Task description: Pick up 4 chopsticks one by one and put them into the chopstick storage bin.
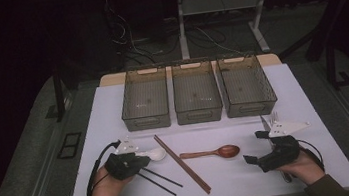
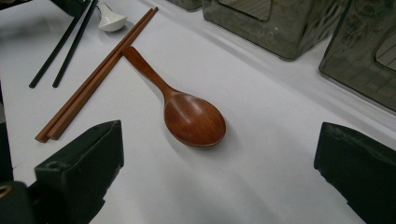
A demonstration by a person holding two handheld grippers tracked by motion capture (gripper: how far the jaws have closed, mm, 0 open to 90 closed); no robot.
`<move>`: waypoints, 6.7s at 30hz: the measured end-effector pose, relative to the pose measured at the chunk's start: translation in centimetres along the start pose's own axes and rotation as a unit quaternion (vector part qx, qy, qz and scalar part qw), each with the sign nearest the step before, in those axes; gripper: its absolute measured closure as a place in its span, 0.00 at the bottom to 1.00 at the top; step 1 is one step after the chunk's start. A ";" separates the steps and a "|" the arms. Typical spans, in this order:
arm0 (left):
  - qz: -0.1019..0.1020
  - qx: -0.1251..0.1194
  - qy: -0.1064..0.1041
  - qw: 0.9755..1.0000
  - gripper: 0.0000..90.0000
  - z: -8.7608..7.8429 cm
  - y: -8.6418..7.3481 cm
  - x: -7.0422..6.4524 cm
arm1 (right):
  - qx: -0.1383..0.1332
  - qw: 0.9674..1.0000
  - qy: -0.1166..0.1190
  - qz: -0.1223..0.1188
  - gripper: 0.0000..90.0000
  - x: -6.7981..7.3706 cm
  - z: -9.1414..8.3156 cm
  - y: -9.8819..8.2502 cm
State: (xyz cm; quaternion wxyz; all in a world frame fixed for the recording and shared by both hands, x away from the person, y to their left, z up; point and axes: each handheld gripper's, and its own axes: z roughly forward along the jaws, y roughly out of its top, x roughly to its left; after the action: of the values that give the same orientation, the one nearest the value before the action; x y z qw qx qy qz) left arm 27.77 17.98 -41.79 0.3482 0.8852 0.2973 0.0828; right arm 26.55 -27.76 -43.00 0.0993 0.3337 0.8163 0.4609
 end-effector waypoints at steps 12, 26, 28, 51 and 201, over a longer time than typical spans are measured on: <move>0.014 0.010 -0.026 1.000 0.84 1.2 -0.2 -1.9 | 0.000 1.000 0.002 0.001 0.02 0.0 0.1 0.0; -0.012 0.030 0.036 0.999 0.99 0.7 -1.3 1.6 | 0.003 1.000 0.002 -0.004 0.01 0.0 0.1 0.0; -0.011 0.035 0.036 0.999 0.98 0.8 -1.4 1.7 | 0.004 1.000 0.001 -0.003 0.01 0.0 0.1 0.0; 0.024 0.015 -0.032 0.999 0.89 0.7 -0.3 -2.0 | 0.005 1.000 0.002 -0.003 0.01 0.0 0.1 0.0; 0.049 -0.034 -0.060 0.996 0.66 2.0 1.3 -2.7 | 0.011 1.000 0.008 -0.006 0.01 0.1 0.3 0.0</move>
State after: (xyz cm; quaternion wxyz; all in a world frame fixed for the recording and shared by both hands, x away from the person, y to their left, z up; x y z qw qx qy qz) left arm 26.93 14.47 -42.26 0.3906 0.8899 0.2290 0.0562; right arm 26.57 -27.45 -43.20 0.0924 0.3261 0.8241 0.4539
